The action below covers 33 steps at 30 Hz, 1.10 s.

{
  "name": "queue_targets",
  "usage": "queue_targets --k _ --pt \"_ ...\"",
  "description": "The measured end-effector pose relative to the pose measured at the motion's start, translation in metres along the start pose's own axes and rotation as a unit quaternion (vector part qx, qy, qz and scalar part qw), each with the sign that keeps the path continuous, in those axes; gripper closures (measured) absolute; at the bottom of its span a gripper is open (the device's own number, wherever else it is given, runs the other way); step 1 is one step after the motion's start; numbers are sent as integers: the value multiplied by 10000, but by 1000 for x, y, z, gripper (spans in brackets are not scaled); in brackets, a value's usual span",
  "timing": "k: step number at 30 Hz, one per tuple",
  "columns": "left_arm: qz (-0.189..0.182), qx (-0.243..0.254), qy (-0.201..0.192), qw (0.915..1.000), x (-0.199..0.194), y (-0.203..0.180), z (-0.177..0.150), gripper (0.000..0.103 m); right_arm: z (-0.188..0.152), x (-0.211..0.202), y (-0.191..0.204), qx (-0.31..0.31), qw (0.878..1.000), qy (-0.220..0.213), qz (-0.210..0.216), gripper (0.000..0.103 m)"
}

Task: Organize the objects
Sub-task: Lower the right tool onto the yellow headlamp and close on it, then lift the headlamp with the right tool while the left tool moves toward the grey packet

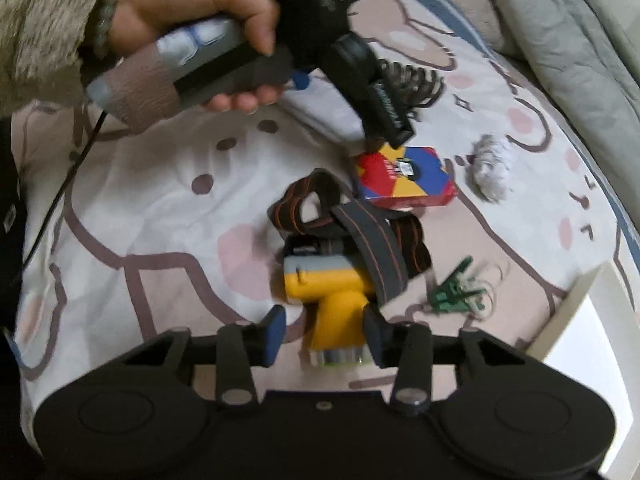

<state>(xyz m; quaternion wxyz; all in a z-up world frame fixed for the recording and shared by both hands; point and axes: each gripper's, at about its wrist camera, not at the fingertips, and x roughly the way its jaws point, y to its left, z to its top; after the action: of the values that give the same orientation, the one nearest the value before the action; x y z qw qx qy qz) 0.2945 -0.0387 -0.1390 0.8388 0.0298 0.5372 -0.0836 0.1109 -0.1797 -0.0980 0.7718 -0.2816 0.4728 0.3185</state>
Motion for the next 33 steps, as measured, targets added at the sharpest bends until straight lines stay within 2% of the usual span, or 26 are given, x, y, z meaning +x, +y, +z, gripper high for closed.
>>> queue_targets --k 9,13,20,22,27,30,33 --pt "-209 -33 -4 9998 3 8 0 0 9 24 -5 -146 9987 323 -368 60" --pt "-269 -74 1 9996 4 9 -1 0 7 39 -9 -35 9980 538 -315 60" --pt "-258 49 23 9997 4 7 1 0 11 44 -14 323 9976 562 -226 61" --pt "-245 110 19 9996 1 6 2 4 10 42 -16 482 9972 529 -205 61" --pt "-169 278 -121 9994 -13 -3 -1 20 8 37 -20 815 9955 420 -237 61" --pt "-201 261 -175 9993 -22 -5 -2 31 9 33 -20 911 9944 380 -377 61" --pt "-270 187 -206 9992 -29 -4 -3 36 8 23 -23 1127 9923 262 -444 61"
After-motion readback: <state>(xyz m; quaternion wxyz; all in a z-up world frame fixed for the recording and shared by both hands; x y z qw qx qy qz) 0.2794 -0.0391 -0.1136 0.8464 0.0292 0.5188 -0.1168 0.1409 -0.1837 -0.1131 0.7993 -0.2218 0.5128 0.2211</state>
